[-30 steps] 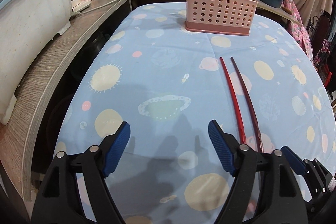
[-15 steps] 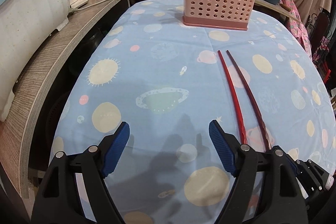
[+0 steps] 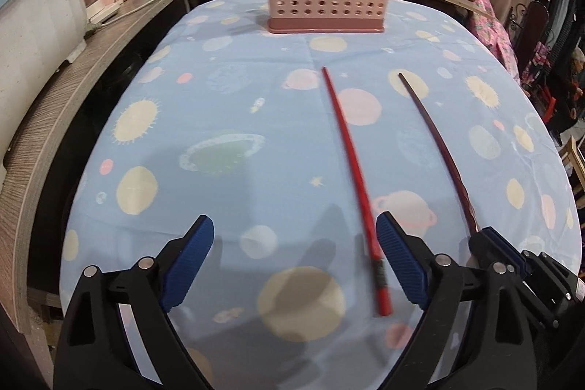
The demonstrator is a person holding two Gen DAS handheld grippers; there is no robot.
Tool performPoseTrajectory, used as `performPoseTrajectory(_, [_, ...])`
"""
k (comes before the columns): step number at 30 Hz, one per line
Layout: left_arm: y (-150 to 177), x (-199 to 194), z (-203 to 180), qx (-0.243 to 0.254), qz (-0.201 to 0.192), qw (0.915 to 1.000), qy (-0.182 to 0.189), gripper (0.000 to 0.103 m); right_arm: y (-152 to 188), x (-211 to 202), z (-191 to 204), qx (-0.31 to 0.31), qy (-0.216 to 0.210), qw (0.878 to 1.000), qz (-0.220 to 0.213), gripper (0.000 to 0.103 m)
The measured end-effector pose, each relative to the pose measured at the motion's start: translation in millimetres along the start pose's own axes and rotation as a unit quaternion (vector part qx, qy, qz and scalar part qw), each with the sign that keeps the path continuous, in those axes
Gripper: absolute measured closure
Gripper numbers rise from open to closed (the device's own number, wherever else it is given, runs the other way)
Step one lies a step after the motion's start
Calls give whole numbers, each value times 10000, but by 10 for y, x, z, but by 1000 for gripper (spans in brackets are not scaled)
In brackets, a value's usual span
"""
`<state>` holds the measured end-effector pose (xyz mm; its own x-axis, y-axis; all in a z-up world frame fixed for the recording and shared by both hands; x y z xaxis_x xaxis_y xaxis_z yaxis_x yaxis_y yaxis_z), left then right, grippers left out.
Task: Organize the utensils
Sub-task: 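Grasp the dark red chopstick with the right tool, then grasp the bright red chopstick with the left tool, then lift both held chopsticks and carry them over the pink basket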
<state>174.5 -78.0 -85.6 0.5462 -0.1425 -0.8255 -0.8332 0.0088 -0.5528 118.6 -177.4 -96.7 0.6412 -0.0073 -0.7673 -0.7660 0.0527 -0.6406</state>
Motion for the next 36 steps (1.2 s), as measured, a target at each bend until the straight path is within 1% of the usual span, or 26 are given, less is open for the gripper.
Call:
performPoseTrajectory(3, [97, 49, -127, 73, 129, 9999, 88, 16, 34, -32, -79, 84, 15, 10000, 1, 96])
performPoseTrajectory(8, [232, 194, -175, 159, 341, 9993, -57, 16, 48, -42, -107, 126, 7, 9999, -16, 96])
performPoseTrajectory(11, [258, 216, -163, 94, 395, 9992, -24, 20, 49, -37, -106, 122, 9, 9999, -30, 96])
performPoseTrajectory(13, [244, 207, -159, 77, 376, 9993, -12, 28, 49, -36, -105, 120, 7, 9999, -29, 96])
performPoseTrajectory(14, [238, 200, -158, 80, 374, 9993, 9, 31, 49, -35, -104, 112, 11, 9999, -30, 96])
performPoseTrajectory(16, [234, 185, -160, 81, 357, 9993, 43, 40, 52, -43, -100, 97, 21, 9999, -34, 96])
performPoseTrajectory(17, [234, 179, -160, 82, 350, 9993, 58, 42, 51, -43, -99, 89, 24, 10000, -36, 96])
performPoseTrajectory(19, [231, 165, -157, 90, 337, 9994, 82, 55, 52, -44, -99, 86, 21, 10000, -36, 96])
performPoseTrajectory(20, [226, 157, -160, 97, 335, 9993, 106, 59, 52, -43, -96, 86, 22, 10000, -35, 96])
performPoseTrajectory(22, [224, 149, -165, 95, 355, 9992, 142, 71, 54, -45, -93, 76, 23, 10000, -32, 96])
performPoseTrajectory(23, [228, 145, -164, 89, 369, 9992, 160, 74, 56, -45, -91, 67, 21, 10000, -23, 96])
performPoseTrajectory(24, [227, 143, -170, 92, 387, 9990, 192, 81, 56, -46, -90, 61, 25, 10000, -8, 96])
performPoseTrajectory(25, [223, 146, -183, 105, 405, 9989, 208, 91, 55, -47, -89, 55, 31, 10000, 6, 96])
performPoseTrajectory(26, [225, 145, -190, 110, 431, 9987, 234, 96, 56, -48, -84, 50, 31, 10000, 17, 96])
performPoseTrajectory(31, [230, 140, -223, 118, 557, 9977, 364, 96, 42, -70, -64, 39, -27, 10000, 32, 96])
performPoseTrajectory(36, [188, 65, -230, 84, 534, 9976, 426, 96, -41, -168, -51, 22, -58, 10000, -77, 96])
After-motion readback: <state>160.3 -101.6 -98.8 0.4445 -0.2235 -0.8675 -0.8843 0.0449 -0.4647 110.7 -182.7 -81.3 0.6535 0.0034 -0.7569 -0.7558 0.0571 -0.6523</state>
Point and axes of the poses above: each gripper's, at about its wrist camera, not at the fingertips, and x roughly the way its jaws point, z to its left, y to its underside, the point moved 10 cm from there along x, roughly the way its jaws point, and after that the axes turned 11 degrees about -x, right-handed, at the moved point
